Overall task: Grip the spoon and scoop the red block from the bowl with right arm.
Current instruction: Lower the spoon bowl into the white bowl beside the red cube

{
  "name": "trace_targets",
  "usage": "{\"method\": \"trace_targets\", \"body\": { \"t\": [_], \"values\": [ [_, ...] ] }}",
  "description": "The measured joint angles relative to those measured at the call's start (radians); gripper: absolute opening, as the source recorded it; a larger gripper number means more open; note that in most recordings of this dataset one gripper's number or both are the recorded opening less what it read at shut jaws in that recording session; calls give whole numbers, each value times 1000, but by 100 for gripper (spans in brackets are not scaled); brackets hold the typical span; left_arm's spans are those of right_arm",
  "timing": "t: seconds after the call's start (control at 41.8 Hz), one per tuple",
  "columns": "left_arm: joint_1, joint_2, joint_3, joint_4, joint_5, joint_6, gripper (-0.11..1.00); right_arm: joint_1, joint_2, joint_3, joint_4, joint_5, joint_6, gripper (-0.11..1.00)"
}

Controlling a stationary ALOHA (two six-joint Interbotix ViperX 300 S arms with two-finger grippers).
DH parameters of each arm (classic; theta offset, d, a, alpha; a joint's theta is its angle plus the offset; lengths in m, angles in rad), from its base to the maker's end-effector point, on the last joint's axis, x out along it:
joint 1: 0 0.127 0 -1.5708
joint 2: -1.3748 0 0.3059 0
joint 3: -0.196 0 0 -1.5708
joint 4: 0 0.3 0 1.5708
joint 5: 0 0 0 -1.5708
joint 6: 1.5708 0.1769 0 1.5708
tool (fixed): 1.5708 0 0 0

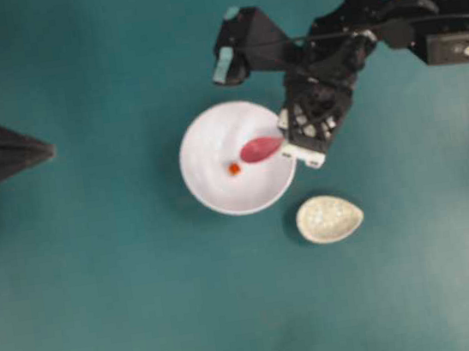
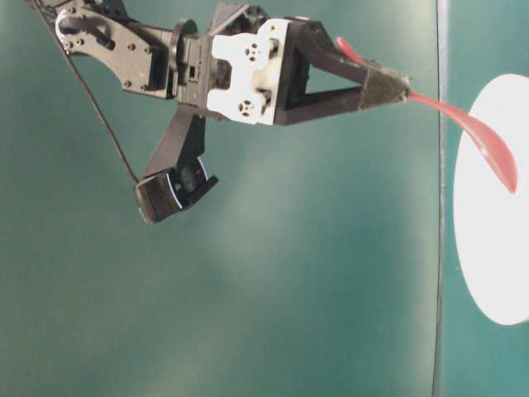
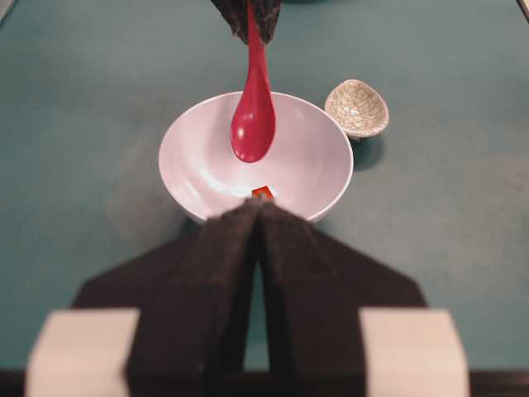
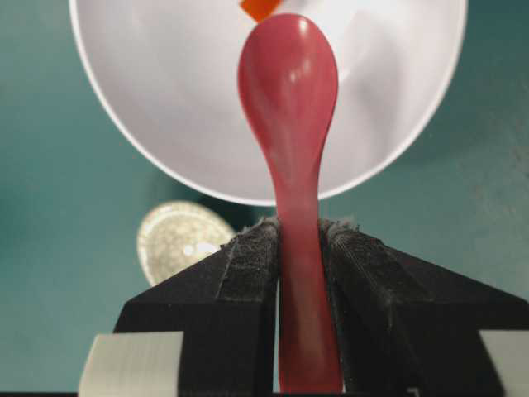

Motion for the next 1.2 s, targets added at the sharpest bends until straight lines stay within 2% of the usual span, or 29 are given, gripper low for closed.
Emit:
{"method": "trace_targets", "body": {
  "t": [0.431, 0.695, 1.198],
  "values": [
    [0, 3, 2, 0, 3, 0, 0, 43, 41, -8, -2, 12, 5, 24],
    [0, 3, 2, 0, 58, 0, 0, 43, 54, -8, -17, 3, 6, 24],
    [0, 2, 0, 0, 64, 0, 0, 41, 106, -26, -26, -12, 2, 24]
  ]
}}
